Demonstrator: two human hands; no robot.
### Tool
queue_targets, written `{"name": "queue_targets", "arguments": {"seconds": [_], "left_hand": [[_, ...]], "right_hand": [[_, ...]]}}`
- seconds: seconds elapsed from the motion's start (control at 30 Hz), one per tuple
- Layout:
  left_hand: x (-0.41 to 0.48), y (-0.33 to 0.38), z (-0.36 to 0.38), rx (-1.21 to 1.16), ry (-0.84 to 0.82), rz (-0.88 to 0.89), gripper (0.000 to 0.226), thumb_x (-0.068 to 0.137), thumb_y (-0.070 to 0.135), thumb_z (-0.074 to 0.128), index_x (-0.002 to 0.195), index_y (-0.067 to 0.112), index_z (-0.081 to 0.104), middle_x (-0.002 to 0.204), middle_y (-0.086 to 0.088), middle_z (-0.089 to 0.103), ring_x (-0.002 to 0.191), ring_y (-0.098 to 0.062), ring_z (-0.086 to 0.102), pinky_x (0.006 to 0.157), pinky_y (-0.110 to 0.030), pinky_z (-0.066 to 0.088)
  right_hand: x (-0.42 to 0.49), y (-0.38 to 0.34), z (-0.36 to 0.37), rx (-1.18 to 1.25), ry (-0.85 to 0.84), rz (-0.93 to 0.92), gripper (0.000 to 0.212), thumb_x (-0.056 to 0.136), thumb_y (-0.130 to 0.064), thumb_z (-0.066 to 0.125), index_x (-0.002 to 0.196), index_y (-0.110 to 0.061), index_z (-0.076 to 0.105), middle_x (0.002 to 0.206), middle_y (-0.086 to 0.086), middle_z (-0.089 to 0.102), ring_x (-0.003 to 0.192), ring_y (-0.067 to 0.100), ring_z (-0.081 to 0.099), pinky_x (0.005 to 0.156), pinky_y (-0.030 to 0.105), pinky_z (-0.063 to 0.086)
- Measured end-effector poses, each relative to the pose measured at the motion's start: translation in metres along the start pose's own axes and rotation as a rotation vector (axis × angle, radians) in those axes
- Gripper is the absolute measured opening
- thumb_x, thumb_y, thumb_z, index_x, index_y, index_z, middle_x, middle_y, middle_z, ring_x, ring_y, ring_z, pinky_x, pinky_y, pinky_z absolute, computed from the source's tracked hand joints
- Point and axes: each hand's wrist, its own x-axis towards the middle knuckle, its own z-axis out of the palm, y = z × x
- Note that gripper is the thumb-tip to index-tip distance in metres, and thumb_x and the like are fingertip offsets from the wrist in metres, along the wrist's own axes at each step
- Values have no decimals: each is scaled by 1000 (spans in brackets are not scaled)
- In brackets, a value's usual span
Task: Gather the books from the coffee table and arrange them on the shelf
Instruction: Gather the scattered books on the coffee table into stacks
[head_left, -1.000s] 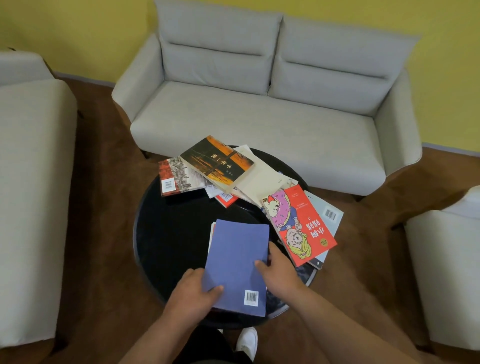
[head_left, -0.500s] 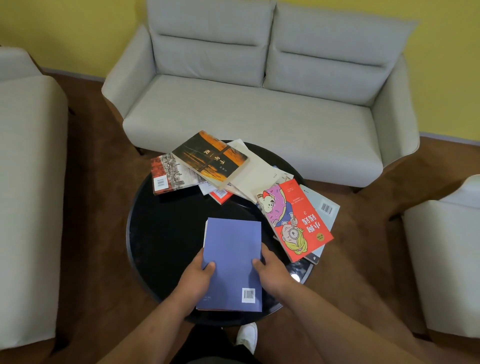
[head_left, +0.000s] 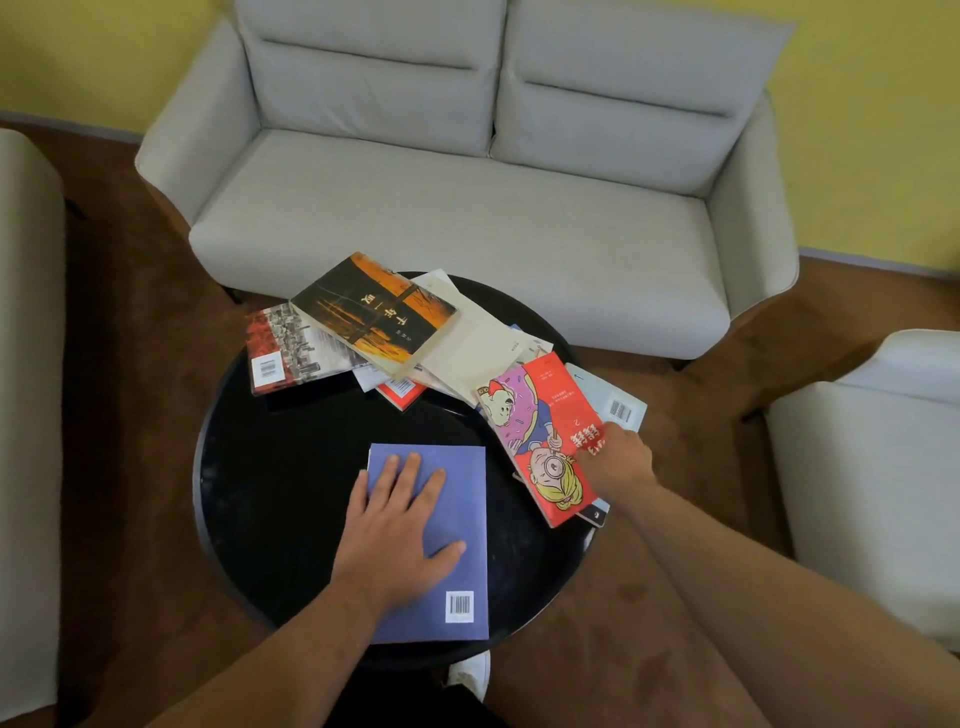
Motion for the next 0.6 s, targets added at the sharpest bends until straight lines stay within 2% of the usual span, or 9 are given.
{"name": "queue_targets", "arguments": {"seconds": [0.1,0.3,0.37,0.47,0.53,0.6], "left_hand": [[1,0,2,-8,17,2,85,73,74,47,144,27,48,153,-8,42,143,-31,36,115,-50,7],[2,0,4,7,32,-6,86,72,73,47,143,25,49,152,-9,44,142,-32,38,114,-53,13],[2,1,3,6,27,-12,86,72,73,47,143,25,49,152,-9,44,142,-32,38,114,-53,14],[2,2,1,-5,-1,-19,85,72,73,47,142,25,50,151,-9,45,141,-32,39,113,-53,15],[3,2,1,0,8,-14,85,72,73,46,142,25,50,152,-9,44,142,-32,39,113,-53,15],[2,2,1,2,10,-9,85,72,74,45,143,26,49,152,-8,44,142,-32,39,113,-53,15]], "right_hand": [[15,10,6,81,-90,67,69,80,-66,67,131,-25,45,128,1,62,107,25,67,91,47,60],[8,5,4,85,-35,166,80,70,-64,81,130,-26,45,128,4,58,110,27,65,92,46,59],[3,5,-5,170,-65,149,74,76,-55,82,133,-23,47,130,4,60,112,27,66,93,43,59],[-9,6,-25,433,-101,103,48,93,-30,74,131,-16,50,133,8,63,113,31,68,97,49,58],[-23,7,-42,581,-122,71,38,95,-24,71,127,-15,53,128,9,67,108,31,71,97,53,58],[-39,5,-60,687,-132,22,37,94,-23,72,126,-15,56,123,8,70,104,28,73,96,53,58]]}}
